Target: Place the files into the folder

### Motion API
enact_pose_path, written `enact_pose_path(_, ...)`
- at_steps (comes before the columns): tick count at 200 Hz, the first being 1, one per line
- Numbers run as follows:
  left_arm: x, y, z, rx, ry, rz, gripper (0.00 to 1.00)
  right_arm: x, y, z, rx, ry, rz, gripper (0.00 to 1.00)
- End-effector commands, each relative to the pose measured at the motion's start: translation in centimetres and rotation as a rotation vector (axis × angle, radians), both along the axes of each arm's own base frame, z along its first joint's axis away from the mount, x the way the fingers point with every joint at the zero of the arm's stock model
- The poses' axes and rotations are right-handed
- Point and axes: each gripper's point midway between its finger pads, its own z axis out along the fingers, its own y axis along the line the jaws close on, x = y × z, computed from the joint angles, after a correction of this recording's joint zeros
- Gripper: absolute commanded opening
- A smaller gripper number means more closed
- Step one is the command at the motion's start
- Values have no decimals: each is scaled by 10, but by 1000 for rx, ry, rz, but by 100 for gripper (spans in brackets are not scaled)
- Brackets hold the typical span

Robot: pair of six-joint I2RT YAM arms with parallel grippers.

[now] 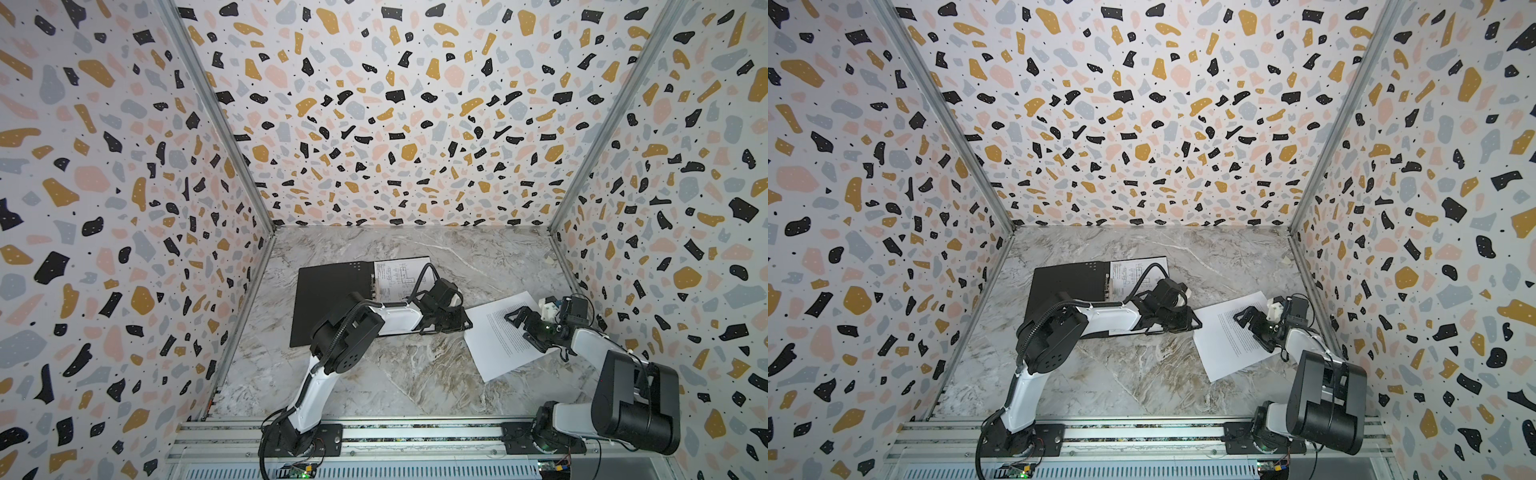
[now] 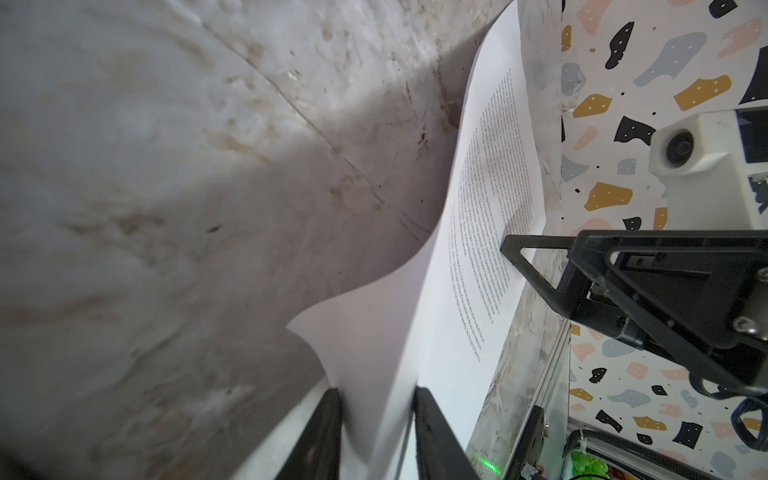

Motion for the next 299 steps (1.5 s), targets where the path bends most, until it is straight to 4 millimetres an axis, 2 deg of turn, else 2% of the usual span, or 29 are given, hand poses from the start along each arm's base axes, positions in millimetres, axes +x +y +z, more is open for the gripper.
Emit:
enact_pose_path(1,8,0,9,17,-57,-21,24,-37,1,-37,-26,201,-16,99)
enact_pose_path(44,11,6,10,71,-98,-37,20,-33,2,-34,-34,196,-10,99)
enact_pose_path(111,18,15,10,143,-136,-18,26,-34,2,-36,-37,201,0,99)
enact_pose_path(202,19,2,13,97,-136,-37,19,-38,4,-41,-32,210,6,99)
enact_pose_path(246,19,-5,6,53,-104,-21,22,-36,4,-39,-29,204,4,99)
enact_pose_path(268,21,-8,4,33,-96,-13,15,-35,4,-37,-28,198,5,99)
enact_pose_path(287,22,-10,6,17,-94,-9,0,-33,5,-34,-24,187,3,99)
enact_pose_path(299,27,-8,11,1,-97,11,0,-32,5,-29,-18,178,3,99)
